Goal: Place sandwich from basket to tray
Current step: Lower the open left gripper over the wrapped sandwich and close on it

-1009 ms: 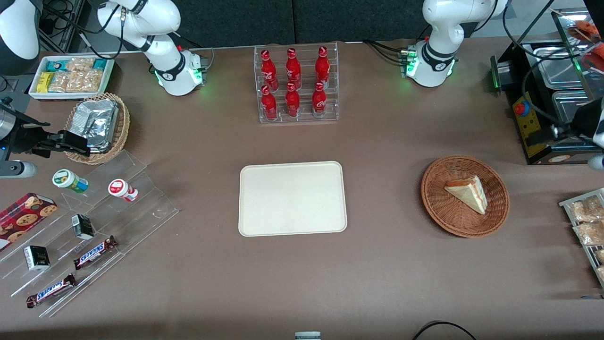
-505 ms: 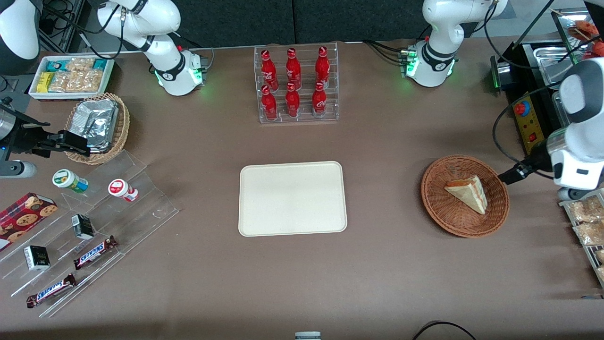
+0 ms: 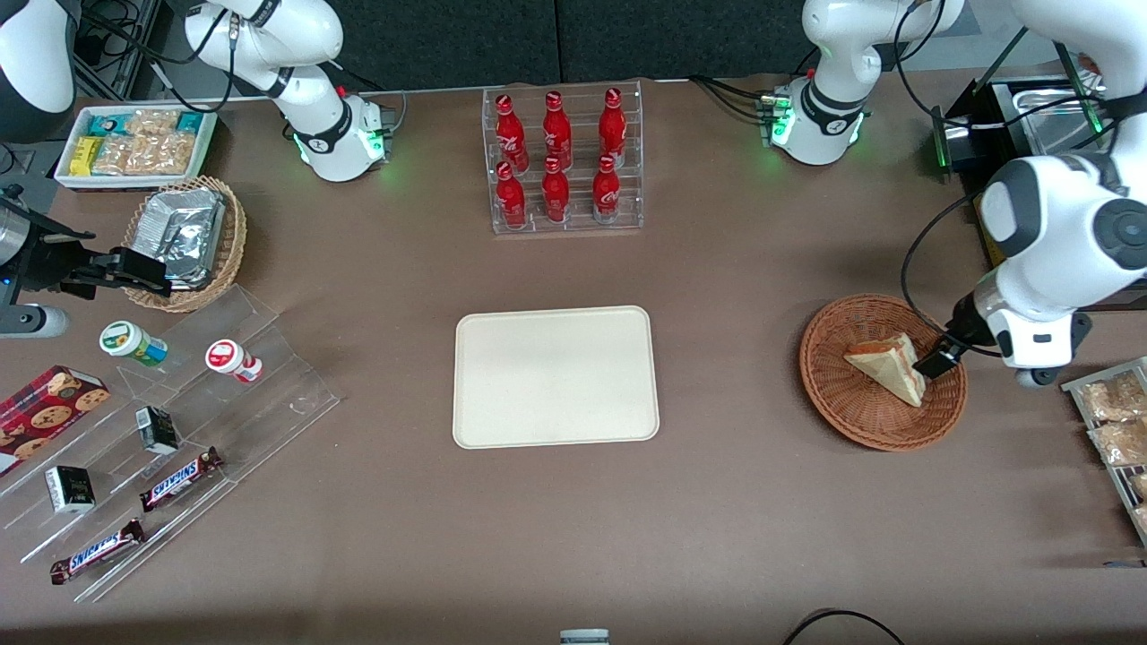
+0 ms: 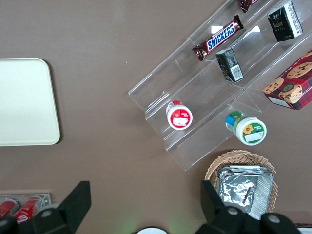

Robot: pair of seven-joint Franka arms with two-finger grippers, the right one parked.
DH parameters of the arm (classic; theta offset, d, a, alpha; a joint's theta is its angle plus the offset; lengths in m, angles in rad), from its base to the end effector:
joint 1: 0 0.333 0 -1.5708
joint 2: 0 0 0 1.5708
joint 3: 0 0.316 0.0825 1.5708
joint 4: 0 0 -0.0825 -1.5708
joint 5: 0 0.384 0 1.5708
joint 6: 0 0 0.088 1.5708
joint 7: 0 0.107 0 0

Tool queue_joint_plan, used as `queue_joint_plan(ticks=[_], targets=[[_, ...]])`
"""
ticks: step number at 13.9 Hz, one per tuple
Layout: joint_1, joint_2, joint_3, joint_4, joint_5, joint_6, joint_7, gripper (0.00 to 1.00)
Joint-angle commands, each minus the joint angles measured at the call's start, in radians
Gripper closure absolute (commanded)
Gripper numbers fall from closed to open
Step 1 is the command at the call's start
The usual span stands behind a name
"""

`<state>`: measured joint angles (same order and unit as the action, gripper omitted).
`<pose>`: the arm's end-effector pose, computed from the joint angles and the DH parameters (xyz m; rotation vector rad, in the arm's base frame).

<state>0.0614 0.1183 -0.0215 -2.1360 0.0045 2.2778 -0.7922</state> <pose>0.5591 0.0226 0.3536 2.8680 1.2626 0.0348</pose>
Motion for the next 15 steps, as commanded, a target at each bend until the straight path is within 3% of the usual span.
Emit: queue_joint_plan(ticks=[1, 15], targets=[[-0.008, -0.014, 0.002, -0.068, 0.003, 0.083, -0.045, 0.00], [-0.025, 0.075, 0.002, -0.139, 0.012, 0.233, -0.090, 0.00]])
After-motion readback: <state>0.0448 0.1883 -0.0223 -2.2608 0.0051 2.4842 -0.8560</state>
